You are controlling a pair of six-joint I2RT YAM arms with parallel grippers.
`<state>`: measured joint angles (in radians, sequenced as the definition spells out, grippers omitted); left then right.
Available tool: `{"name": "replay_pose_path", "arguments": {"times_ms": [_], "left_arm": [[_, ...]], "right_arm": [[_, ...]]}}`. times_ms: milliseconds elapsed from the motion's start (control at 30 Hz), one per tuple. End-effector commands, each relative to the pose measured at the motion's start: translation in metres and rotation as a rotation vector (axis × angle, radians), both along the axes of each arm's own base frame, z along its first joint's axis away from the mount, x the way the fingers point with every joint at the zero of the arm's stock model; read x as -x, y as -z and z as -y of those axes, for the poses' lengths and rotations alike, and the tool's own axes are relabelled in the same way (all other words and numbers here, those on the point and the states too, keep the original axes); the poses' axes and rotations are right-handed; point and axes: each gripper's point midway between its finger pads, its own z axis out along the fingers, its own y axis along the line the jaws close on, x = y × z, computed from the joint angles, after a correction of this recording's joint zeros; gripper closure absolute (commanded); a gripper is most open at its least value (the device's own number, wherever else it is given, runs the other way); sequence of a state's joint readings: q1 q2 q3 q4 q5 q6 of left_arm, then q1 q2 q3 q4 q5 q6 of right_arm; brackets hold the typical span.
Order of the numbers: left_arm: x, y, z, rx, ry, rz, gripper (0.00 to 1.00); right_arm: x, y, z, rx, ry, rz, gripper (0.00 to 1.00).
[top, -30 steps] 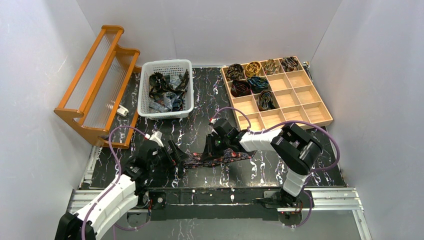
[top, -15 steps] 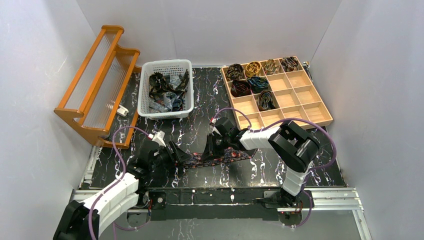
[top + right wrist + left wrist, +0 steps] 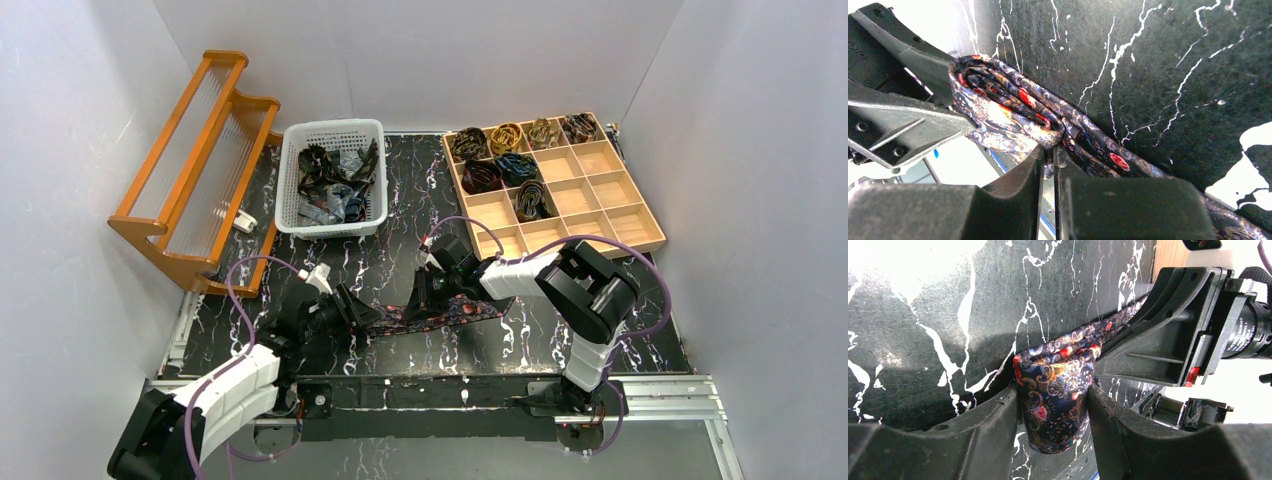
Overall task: Roll the ties
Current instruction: Roll the tie at the center of the board.
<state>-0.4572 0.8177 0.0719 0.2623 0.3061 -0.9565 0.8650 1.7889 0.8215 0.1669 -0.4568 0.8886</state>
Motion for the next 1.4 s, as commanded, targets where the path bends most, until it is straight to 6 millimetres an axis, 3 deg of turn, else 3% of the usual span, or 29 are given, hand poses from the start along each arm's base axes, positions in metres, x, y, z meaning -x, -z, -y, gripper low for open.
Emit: {"name": "replay_pose_path", "arguments": {"times_ms": [0, 200, 300, 367, 533, 633, 800, 1033, 1367], "left_arm": [[0.011, 0.017, -0.003, -0.006, -0.001, -0.06, 0.53], [0.006, 0.008, 0.001, -0.002, 0.015, -0.04, 0.79], [0.002, 0.002, -0.001, -0.024, 0.007, -0.029, 0.95], [-0.003, -0.007, -0.001, -0.026, -0.003, -0.012, 1.0], [-0.009, -0.02, -0.008, -0.1, -0.003, -0.004, 1.0], [-0.005, -0.016, -0.017, -0.2, 0.003, -0.045, 1.0], [-0.007, -0.021, -0.033, -0.363, -0.016, -0.082, 1.0], [-0.008, -0.029, -0.05, -0.635, -0.024, -0.089, 1.0], [-0.017, -0.057, -0.064, -0.935, -0.046, -0.035, 1.0]], "right_arm": [[0.006, 0.038, 0.024, 0.141, 0.03, -0.025, 0.82], [0.0, 0.026, 0.02, 0.121, 0.019, 0.01, 0.81], [-0.003, 0.012, 0.012, 0.083, -0.004, 0.031, 0.78], [-0.004, 0.001, 0.007, 0.054, -0.024, 0.046, 0.75], [-0.011, -0.037, -0.002, -0.013, -0.059, 0.133, 0.62], [-0.019, -0.058, -0.002, -0.033, -0.077, 0.22, 0.57], [-0.028, -0.06, 0.006, 0.022, -0.07, 0.29, 0.57], [-0.042, -0.047, 0.016, 0.133, -0.016, 0.309, 0.59], [-0.056, -0.044, 0.037, 0.238, 0.079, 0.364, 0.59]]}}
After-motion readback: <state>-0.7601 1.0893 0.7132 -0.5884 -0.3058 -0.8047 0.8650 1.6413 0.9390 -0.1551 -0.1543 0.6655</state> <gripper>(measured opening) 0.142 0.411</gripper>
